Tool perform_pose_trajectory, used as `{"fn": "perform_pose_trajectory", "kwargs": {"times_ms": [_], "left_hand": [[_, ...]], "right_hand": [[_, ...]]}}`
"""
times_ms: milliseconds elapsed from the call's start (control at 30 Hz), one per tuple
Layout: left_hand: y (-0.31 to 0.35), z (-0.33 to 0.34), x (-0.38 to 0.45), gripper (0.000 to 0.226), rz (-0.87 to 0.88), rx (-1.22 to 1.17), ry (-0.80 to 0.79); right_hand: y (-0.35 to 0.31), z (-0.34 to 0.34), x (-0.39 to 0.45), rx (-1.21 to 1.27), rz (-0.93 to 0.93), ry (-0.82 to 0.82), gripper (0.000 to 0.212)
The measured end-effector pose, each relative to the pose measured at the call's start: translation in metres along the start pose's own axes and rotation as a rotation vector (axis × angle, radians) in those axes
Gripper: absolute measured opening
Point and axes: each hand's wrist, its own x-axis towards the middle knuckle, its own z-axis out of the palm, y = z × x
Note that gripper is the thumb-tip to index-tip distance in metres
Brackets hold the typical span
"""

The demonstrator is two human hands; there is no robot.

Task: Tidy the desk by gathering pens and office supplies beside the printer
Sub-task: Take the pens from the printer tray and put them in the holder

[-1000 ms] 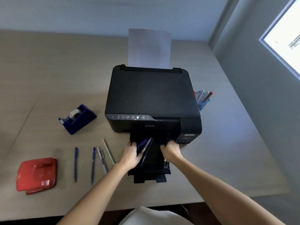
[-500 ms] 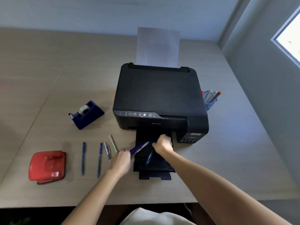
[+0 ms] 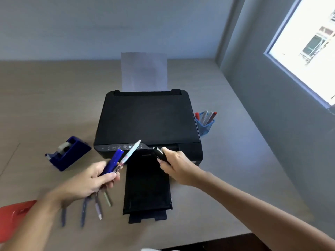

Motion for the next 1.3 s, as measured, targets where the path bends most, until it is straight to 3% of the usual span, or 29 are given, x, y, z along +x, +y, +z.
{"fn": "perform_pose_trajectory", "kwargs": {"times_ms": [100,200,300,533,667,867,1100,1300], "left_hand": [[0.061,0.008,0.030,0.023,0.149,0.076,-0.053],[0.119,0.036,0.078,0.026,0.175,0.229,-0.049],[0.174,0.078,0.133,0.021,0.157,0.401,-0.040],[0.240,0.149,0.249,0.022,0.097,1.009,0.002],[0.257,0.174,0.294,0.026,-0.003,1.327,-0.004],[0.262,0.195,0.353,0.036,-0.105,1.580,-0.057],[0.255,0.208,0.390,0.033,0.026,1.777,-0.080],[0.256,0.204,0.399,0.033,0.166,1.770,-0.054]], "right_hand": [[0.017,-0.063,-0.006,0.056,-0.024,0.354,0.020],[0.056,-0.119,-0.003,0.196,0.131,0.627,0.016],[0.111,-0.162,0.002,0.457,0.335,0.716,0.011],[0.197,-0.182,0.028,0.846,0.512,0.820,0.014],[0.220,-0.180,0.053,0.948,0.554,0.864,0.013],[0.245,-0.164,0.087,0.908,0.606,0.795,0.010],[0.268,-0.148,0.098,0.721,0.633,0.664,0.011],[0.273,-0.141,0.098,0.683,0.653,0.547,0.019]]}}
